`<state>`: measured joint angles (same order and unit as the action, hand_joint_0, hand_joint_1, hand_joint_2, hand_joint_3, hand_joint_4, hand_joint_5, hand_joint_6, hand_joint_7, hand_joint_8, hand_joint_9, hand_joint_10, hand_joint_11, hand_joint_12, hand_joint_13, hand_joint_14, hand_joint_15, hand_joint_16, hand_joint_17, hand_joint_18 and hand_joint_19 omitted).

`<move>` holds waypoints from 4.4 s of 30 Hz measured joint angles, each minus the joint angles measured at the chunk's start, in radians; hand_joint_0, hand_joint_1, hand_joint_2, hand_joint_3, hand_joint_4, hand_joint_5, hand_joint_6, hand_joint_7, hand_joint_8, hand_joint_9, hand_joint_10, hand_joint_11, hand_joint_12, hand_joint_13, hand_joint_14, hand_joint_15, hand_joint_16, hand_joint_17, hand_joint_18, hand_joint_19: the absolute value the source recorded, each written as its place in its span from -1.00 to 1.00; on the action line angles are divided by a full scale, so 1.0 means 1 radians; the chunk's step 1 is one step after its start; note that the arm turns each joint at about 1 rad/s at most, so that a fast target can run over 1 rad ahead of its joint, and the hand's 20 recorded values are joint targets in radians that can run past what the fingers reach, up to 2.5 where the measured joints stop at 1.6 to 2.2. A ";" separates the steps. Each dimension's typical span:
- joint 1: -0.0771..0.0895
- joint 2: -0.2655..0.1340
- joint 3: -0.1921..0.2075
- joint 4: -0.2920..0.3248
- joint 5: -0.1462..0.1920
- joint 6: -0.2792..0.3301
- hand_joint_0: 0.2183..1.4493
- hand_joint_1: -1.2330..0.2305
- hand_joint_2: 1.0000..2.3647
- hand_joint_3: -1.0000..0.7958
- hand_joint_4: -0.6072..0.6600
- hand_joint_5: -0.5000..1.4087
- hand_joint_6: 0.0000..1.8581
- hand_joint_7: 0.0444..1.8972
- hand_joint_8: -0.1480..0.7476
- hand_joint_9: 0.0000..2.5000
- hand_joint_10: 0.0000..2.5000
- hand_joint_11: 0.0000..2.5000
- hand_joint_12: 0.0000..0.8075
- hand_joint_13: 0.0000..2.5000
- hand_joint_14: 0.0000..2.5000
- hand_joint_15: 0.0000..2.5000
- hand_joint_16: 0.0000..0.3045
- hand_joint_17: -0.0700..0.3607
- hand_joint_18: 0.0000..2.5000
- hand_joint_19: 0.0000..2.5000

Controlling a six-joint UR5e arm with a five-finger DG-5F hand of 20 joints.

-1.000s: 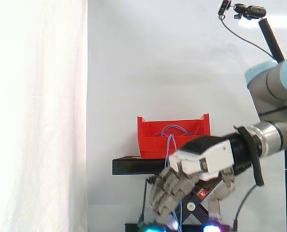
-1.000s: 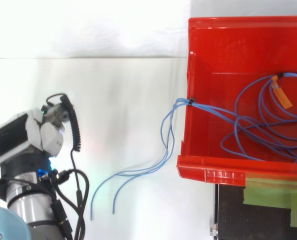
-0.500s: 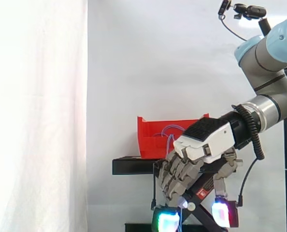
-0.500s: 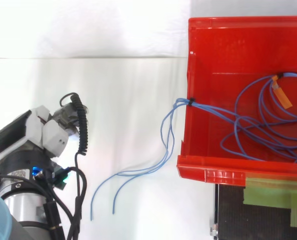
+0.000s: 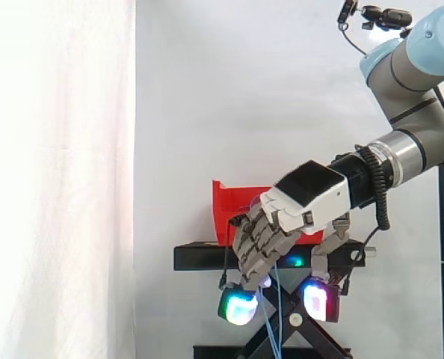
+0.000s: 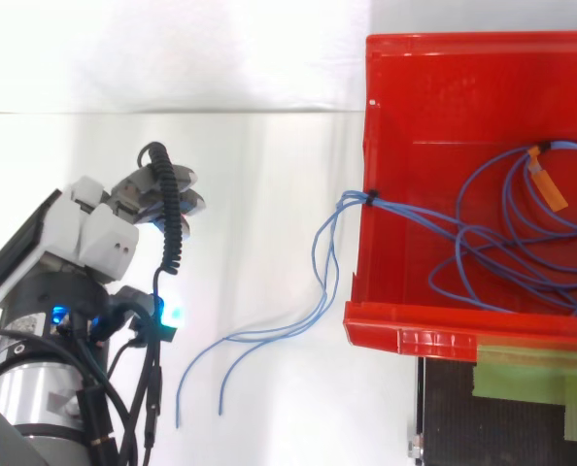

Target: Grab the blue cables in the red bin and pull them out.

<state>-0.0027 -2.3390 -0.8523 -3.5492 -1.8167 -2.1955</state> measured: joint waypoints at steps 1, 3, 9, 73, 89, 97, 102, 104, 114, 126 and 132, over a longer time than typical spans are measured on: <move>0.000 0.000 0.001 0.000 0.002 -0.012 -0.13 -0.57 -1.00 -1.00 0.31 0.00 -0.99 -0.58 -0.02 -0.37 -0.99 -0.06 -0.03 -0.41 -0.98 -0.40 -0.65 -0.12 -0.58 -0.54; -0.001 0.000 0.003 -0.002 0.006 -0.037 -0.13 -0.57 -1.00 -1.00 0.31 0.00 -0.99 -0.58 -0.02 -0.37 -0.99 -0.06 -0.03 -0.41 -0.98 -0.40 -0.65 -0.12 -0.58 -0.54; -0.005 0.000 0.023 -0.017 0.009 -0.069 -0.13 -0.57 -1.00 -1.00 0.31 0.01 -0.99 -0.58 -0.02 -0.37 -0.99 -0.06 -0.03 -0.41 -0.98 -0.40 -0.65 -0.12 -0.58 -0.53; -0.163 0.001 0.075 0.117 -0.053 -0.174 -0.11 -0.53 -1.00 -1.00 0.31 0.22 -1.00 -0.27 -0.01 -0.37 -0.99 -0.09 -0.03 -0.41 -0.98 -0.43 -0.66 -0.13 -0.57 -0.53; -0.163 0.013 0.090 0.113 -0.059 -0.183 -0.10 -0.53 -1.00 -1.00 0.30 0.23 -0.99 -0.33 -0.02 -0.36 -0.99 -0.09 -0.04 -0.40 -0.98 -0.43 -0.66 -0.14 -0.56 -0.53; -0.166 0.013 0.069 0.113 -0.065 -0.194 -0.09 -0.53 -1.00 -1.00 0.30 0.22 -0.99 -0.35 -0.02 -0.36 -0.99 -0.10 -0.05 -0.40 -0.98 -0.43 -0.66 -0.14 -0.55 -0.53; -0.169 0.013 0.057 0.109 -0.071 -0.200 -0.09 -0.53 -1.00 -1.00 0.29 0.23 -0.99 -0.35 -0.02 -0.36 -0.99 -0.10 -0.05 -0.40 -0.98 -0.43 -0.66 -0.14 -0.55 -0.53; -0.169 0.013 0.053 0.109 -0.073 -0.204 -0.09 -0.53 -1.00 -1.00 0.28 0.23 -0.99 -0.35 -0.02 -0.36 -0.99 -0.11 -0.05 -0.40 -0.98 -0.43 -0.66 -0.14 -0.55 -0.52; -0.173 0.014 0.046 0.115 -0.081 -0.215 -0.09 -0.53 -1.00 -1.00 0.29 0.23 -0.99 -0.35 -0.02 -0.36 -0.99 -0.10 -0.05 -0.40 -0.98 -0.43 -0.67 -0.14 -0.55 -0.52; -0.176 0.013 0.029 0.124 -0.088 -0.226 -0.08 -0.53 -1.00 -1.00 0.29 0.25 -0.99 -0.34 -0.02 -0.36 -0.99 -0.11 -0.05 -0.40 -0.98 -0.43 -0.67 -0.14 -0.55 -0.53; -0.178 0.013 0.011 0.153 -0.091 -0.229 -0.08 -0.53 -1.00 -1.00 0.29 0.26 -0.99 -0.33 -0.02 -0.36 -0.99 -0.10 -0.05 -0.40 -0.98 -0.43 -0.67 -0.15 -0.55 -0.53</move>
<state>-0.1803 -2.3255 -0.8417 -3.3960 -1.9075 -2.4242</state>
